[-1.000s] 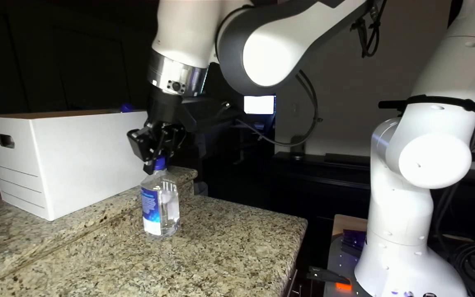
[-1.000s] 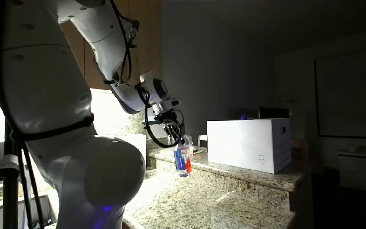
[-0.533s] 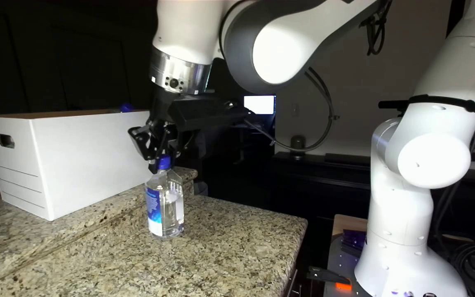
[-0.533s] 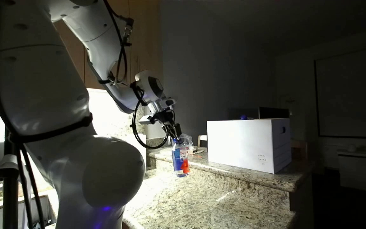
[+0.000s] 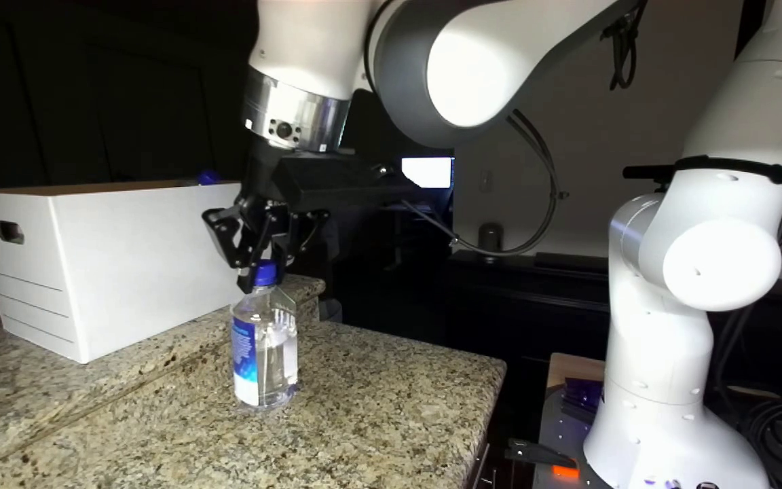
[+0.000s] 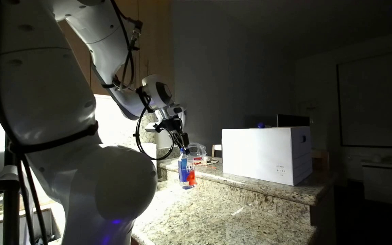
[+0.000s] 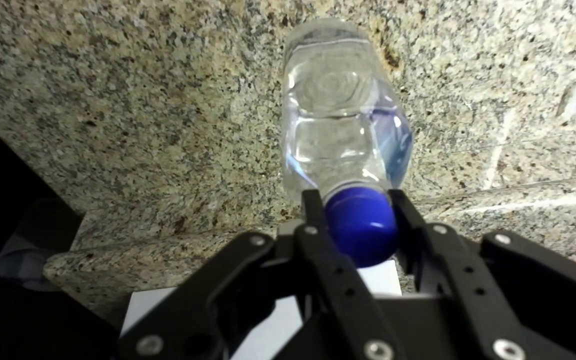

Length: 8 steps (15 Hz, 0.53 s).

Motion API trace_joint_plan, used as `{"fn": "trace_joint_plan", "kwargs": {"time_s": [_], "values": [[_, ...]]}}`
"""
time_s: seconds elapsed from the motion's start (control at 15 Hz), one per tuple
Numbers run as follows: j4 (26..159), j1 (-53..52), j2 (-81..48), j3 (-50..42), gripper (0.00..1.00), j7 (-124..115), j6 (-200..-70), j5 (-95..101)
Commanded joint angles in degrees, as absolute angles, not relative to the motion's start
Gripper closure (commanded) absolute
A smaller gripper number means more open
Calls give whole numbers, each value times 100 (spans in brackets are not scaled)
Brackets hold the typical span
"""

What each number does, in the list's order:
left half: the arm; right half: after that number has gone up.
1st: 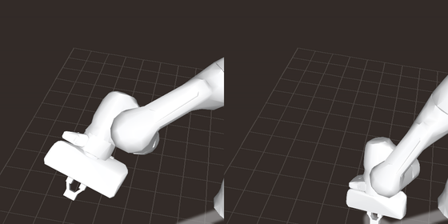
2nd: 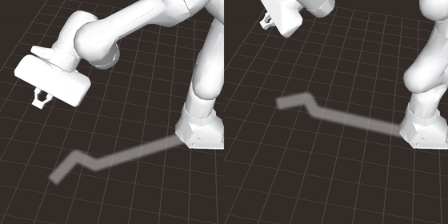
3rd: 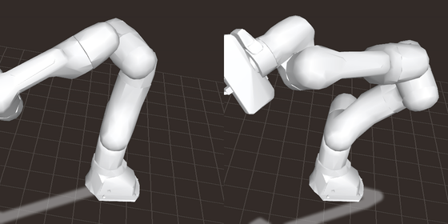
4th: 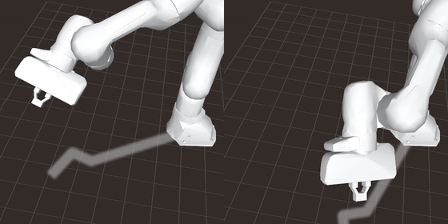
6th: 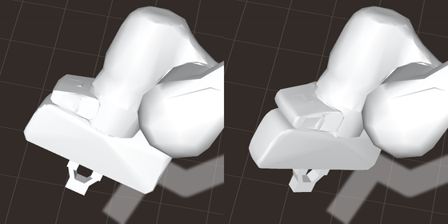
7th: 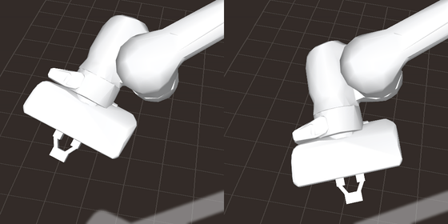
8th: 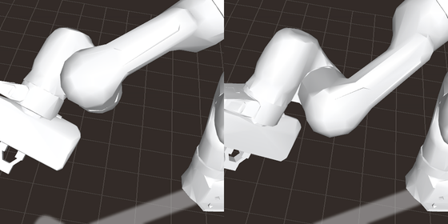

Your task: Remove the water bottles from the box and put them on the counter

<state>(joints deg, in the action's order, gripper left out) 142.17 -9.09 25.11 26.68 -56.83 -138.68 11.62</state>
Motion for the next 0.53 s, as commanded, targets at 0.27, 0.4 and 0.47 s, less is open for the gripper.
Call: {"fn": "trace_joint_plan", "kwargs": {"time_s": [0.27, 0.4, 0.47], "values": [[14214, -1205, 2518, 2514, 65, -5604, -13860, 636], [14213, -1252, 2520, 2491, 65, -5599, -13861, 595], [14213, -1254, 2520, 2487, 65, -5599, -13861, 593]]}}
